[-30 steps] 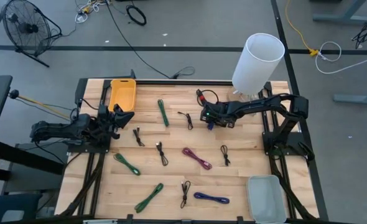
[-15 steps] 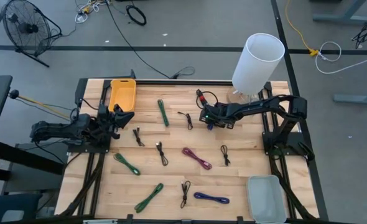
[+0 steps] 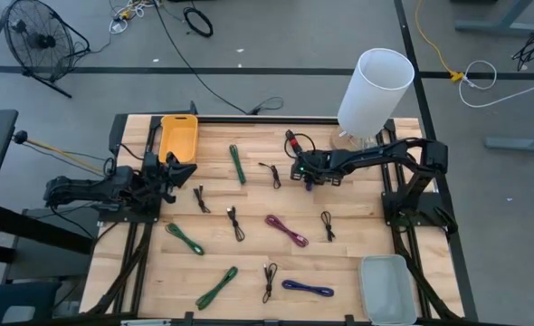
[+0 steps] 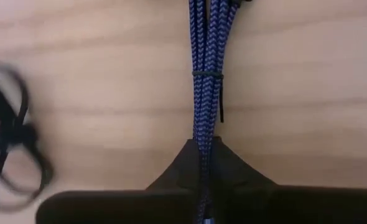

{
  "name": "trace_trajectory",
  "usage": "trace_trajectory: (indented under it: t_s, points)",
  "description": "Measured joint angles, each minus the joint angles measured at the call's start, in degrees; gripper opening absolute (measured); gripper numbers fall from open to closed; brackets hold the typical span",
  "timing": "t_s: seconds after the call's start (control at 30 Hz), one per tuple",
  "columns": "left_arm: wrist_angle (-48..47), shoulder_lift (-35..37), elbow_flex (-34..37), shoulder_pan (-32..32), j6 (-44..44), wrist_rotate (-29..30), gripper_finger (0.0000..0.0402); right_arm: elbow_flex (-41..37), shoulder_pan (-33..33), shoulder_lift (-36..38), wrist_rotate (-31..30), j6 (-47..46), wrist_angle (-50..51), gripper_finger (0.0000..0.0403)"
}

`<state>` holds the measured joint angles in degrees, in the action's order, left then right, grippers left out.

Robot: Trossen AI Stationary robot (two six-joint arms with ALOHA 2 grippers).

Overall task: Pick & Place USB Port
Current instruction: Put the violet charger cable into the gray bin

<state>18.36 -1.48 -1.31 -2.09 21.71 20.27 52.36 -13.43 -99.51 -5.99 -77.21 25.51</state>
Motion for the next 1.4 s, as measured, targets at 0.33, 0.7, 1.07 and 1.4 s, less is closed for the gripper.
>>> trace_trajectory:
  t_s: [0.33, 0.7, 1.07, 1.4]
  points:
    - [-0.7, 0.0, 0.0, 0.0, 0.0, 0.7, 0.0028, 6.2, 5.9, 18.0, 3.5, 5.0, 23.4, 0.0001]
    - [-0.7, 0.0, 0.0, 0.0, 0.0, 0.7, 0.0028, 11.4, 31.3, 31.3, 7.7, -19.7, 31.6, 0.0]
    - [-1.2, 0.0, 0.0, 0.0, 0.0, 0.5, 0.0028, 18.7, 59.1, 25.7, 9.3, -52.8, 29.2, 0.0]
    - [-1.2, 0.0, 0.0, 0.0, 0.2, 0.5, 0.0028, 29.6, 68.0, 18.0, 17.0, -54.1, 43.1, 0.0]
